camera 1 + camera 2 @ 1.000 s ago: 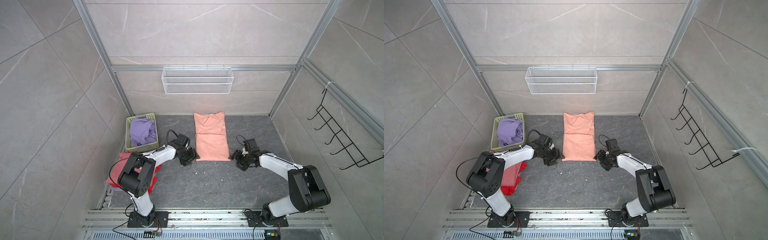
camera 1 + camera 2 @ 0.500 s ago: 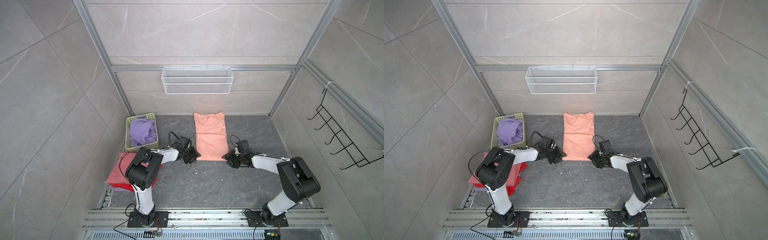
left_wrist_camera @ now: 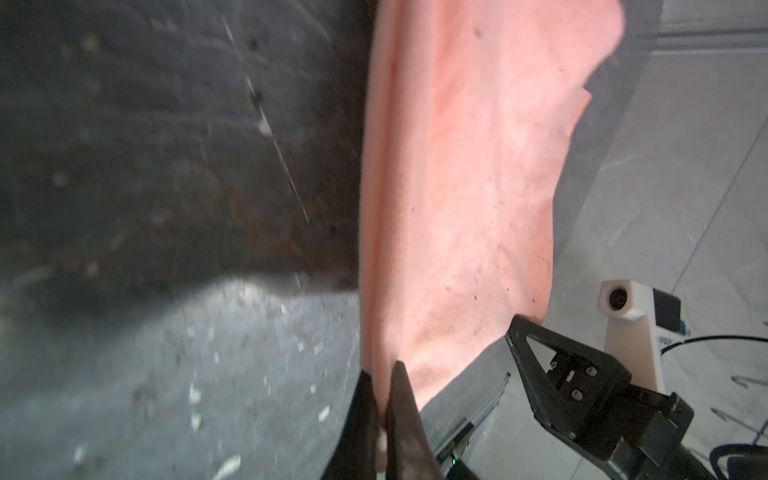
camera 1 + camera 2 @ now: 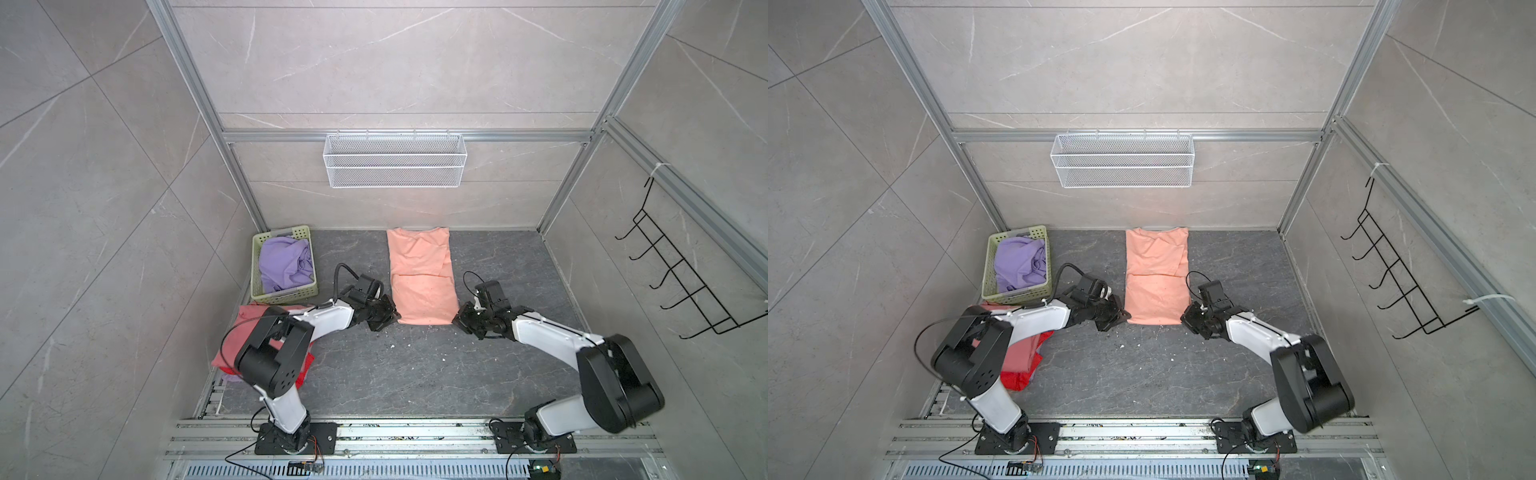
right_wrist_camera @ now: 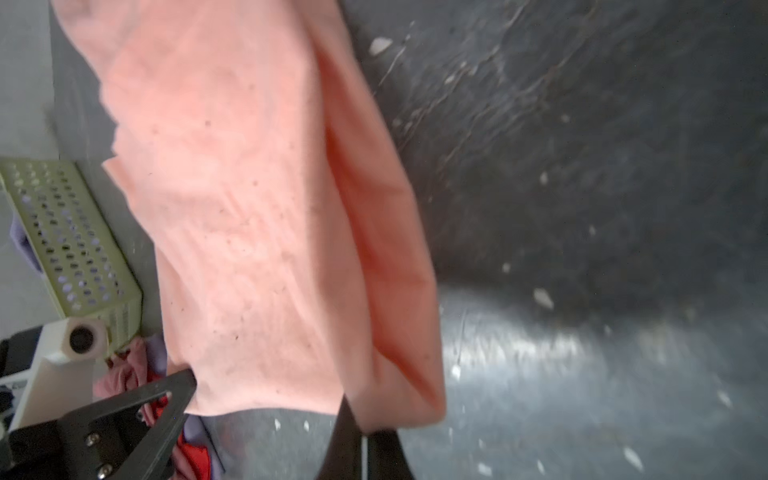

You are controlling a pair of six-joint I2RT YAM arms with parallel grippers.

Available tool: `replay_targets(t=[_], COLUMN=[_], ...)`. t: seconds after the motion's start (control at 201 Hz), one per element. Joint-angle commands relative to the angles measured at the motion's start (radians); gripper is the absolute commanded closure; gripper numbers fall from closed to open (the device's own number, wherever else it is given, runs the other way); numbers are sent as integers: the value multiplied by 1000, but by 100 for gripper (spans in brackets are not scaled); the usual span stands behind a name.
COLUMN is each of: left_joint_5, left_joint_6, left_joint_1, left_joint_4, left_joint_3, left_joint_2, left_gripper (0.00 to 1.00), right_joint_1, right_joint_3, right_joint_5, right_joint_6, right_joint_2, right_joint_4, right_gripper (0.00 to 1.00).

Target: Fold and stack the t-shirts

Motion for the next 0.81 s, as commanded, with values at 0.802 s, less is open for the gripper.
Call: replay_targets(t=[0.802], left_joint_5=[-93], left_joint_6=[41], left_joint_1=[-121], left_joint_4=[-330], left_joint_3=[142], left_joint_2=[-356], left_gripper=[100], right_joint_1=[293], right_joint_3=[317], right_joint_5=[196], right_joint_6=[25], right_joint_2=[-260], right_joint_4=[-338], right_gripper=[98])
